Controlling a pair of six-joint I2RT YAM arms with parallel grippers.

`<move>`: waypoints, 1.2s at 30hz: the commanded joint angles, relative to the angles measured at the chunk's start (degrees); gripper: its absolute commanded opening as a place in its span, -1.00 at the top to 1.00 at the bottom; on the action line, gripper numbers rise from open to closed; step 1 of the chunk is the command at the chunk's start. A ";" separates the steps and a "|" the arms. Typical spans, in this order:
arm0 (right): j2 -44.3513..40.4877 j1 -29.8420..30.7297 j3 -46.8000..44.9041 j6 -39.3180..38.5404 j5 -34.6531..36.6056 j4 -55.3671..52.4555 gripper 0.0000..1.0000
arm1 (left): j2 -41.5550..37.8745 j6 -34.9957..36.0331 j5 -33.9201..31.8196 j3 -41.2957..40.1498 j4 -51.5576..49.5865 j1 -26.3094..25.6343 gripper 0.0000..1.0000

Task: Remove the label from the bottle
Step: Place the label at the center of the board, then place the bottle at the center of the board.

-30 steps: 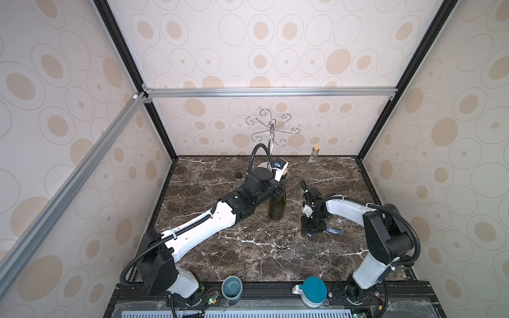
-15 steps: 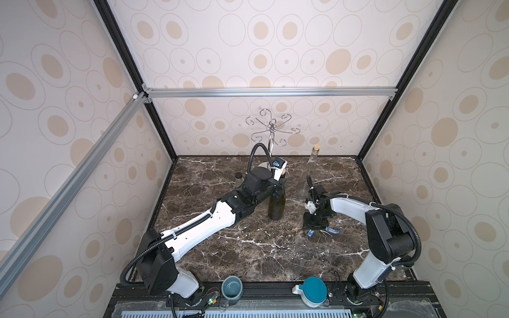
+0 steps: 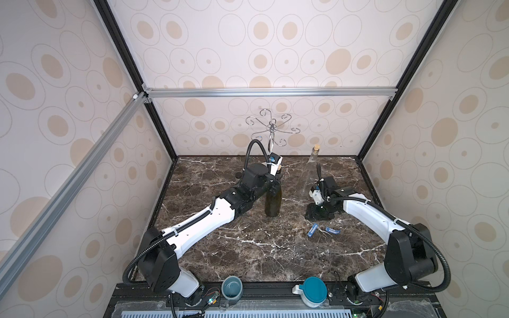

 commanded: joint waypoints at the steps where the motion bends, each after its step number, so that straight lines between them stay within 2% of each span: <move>1: -1.88 -0.44 0.84 -0.62 0.50 -3.42 -0.12 | 0.23 2.37 -0.65 4.12 4.33 1.42 1.00; 13: -6.49 -1.21 0.49 0.50 -0.27 -4.38 -0.19 | 4.49 2.62 0.95 8.94 7.18 4.36 1.00; 26: -6.26 -2.42 1.04 0.50 -0.62 -3.98 -0.20 | 10.78 1.72 2.90 15.67 6.73 5.52 0.92; 32: -6.33 -2.91 1.03 0.09 -0.87 -3.96 -0.20 | 12.00 1.89 2.81 16.24 5.99 5.52 0.77; 36: -6.44 -3.12 1.19 0.00 -0.99 -4.11 -0.20 | 12.12 1.80 2.59 16.18 5.79 5.52 0.49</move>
